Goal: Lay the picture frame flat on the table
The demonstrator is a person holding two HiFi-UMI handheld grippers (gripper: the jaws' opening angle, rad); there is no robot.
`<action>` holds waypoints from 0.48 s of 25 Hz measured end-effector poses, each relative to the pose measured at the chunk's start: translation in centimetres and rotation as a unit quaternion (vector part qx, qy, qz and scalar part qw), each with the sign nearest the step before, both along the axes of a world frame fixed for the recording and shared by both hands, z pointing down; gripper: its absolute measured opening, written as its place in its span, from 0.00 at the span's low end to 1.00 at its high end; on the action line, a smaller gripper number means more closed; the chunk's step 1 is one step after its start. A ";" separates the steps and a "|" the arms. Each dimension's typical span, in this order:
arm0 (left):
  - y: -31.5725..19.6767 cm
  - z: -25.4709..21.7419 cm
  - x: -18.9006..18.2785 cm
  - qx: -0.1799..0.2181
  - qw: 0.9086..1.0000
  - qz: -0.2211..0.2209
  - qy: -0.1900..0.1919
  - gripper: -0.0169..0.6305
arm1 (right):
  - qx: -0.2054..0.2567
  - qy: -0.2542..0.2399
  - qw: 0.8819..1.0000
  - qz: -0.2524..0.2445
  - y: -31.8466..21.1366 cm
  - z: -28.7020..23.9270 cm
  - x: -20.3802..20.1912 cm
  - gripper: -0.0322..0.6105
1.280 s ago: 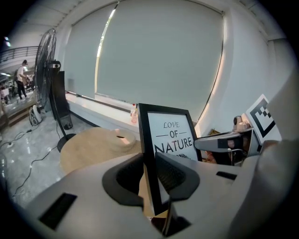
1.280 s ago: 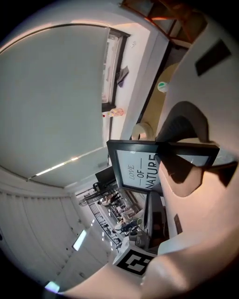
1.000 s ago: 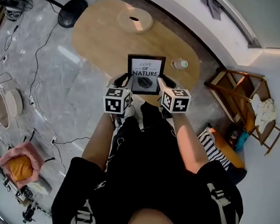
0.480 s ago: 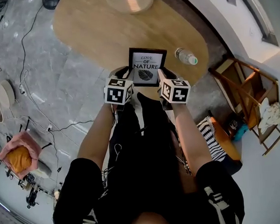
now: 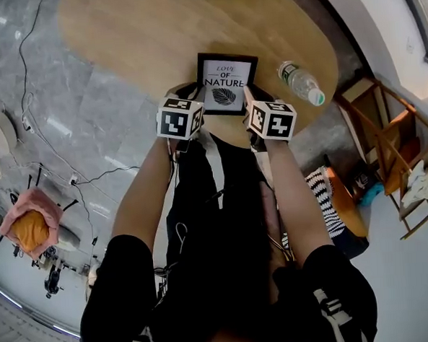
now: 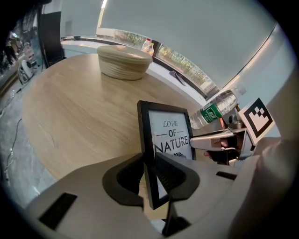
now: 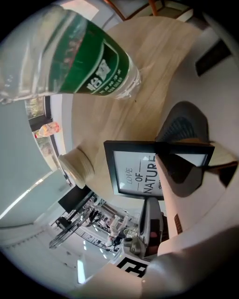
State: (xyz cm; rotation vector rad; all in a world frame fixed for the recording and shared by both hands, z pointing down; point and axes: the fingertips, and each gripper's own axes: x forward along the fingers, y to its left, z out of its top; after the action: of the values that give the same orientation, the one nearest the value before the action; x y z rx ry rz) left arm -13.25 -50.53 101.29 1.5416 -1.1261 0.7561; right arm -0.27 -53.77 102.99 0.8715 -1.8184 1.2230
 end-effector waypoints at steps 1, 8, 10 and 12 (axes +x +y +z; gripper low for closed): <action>-0.2 0.6 0.1 -0.003 1.000 0.001 -0.001 0.16 | -0.004 0.000 1.000 0.003 -0.1 0.6 0.1 0.19; -0.1 3.5 0.4 -0.032 0.999 0.009 -0.012 0.17 | -0.029 0.025 0.999 0.000 -0.3 3.0 0.3 0.20; 0.1 3.1 0.0 -0.021 0.999 0.029 -0.035 0.19 | -0.026 0.044 0.999 -0.005 -0.3 2.6 0.2 0.22; 0.2 1.8 -0.5 -0.004 0.997 0.043 -0.056 0.23 | -0.001 0.077 0.997 -0.017 -0.9 1.1 0.5 0.22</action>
State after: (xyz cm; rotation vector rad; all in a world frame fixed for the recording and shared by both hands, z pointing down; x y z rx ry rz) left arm -13.73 -50.33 103.14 1.5650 -1.1417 0.9147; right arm 0.27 -54.63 104.13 0.9056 -1.7022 1.1050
